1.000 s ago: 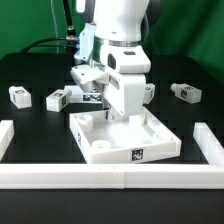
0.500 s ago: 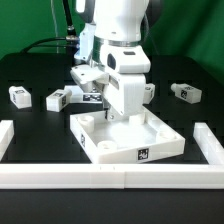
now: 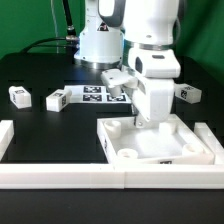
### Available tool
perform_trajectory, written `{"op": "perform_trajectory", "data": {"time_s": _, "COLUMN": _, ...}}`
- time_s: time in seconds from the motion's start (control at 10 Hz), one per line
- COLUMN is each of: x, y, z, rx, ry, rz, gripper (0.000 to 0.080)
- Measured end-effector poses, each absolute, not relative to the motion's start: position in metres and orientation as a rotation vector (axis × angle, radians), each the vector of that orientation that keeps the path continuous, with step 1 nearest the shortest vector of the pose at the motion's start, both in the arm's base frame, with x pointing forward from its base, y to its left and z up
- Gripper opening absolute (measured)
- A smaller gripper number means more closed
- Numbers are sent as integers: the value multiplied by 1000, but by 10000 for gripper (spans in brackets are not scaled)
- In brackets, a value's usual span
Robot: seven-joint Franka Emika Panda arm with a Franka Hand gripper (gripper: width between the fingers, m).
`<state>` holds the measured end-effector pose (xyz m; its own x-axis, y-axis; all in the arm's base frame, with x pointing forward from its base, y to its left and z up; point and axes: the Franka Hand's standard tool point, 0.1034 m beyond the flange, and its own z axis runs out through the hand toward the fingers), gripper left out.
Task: Assemble square table
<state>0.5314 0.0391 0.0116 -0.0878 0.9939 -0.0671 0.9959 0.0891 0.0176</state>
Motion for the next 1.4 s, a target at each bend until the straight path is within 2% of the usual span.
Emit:
{"op": "perform_trajectory", "data": {"time_s": 0.3, "x": 541, "y": 55, "z": 11, "rx": 2264, "ry": 2164, "rz": -97, "gripper": 55}}
{"op": "perform_trajectory", "data": {"time_s": 0.7, "x": 541, "y": 59, "z": 11, "rx": 2350, "ry": 2141, "rz": -208, "gripper": 64}}
{"op": "perform_trajectory", "data": {"time_s": 0.8, "x": 541, "y": 59, "z": 11, "rx": 2349, "ry": 2143, "rz": -207, "gripper": 110}}
{"op": "perform_trajectory", "data": {"time_s": 0.9, "x": 540, "y": 59, "z": 10, "rx": 2351, "ry": 2143, "rz": -209, "gripper": 246}}
{"op": "perform_trajectory", "data": {"time_s": 1.0, "x": 540, "y": 59, "z": 10, "rx": 2351, "ry": 2142, "rz": -209, "gripper": 246}}
{"op": "perform_trajectory", "data": {"time_s": 1.1, "x": 540, "y": 58, "z": 10, "rx": 2351, "ry": 2142, "rz": -210, "gripper": 442}}
{"op": "perform_trajectory", "data": {"time_s": 1.2, "x": 540, "y": 58, "z": 10, "rx": 2351, "ry": 2142, "rz": -210, "gripper": 442}}
{"op": "perform_trajectory", "data": {"time_s": 1.3, "x": 540, "y": 58, "z": 10, "rx": 2351, "ry": 2142, "rz": -210, "gripper": 590}}
{"op": "perform_trajectory", "data": {"time_s": 1.4, "x": 540, "y": 58, "z": 10, "rx": 2351, "ry": 2142, "rz": -210, "gripper": 590}}
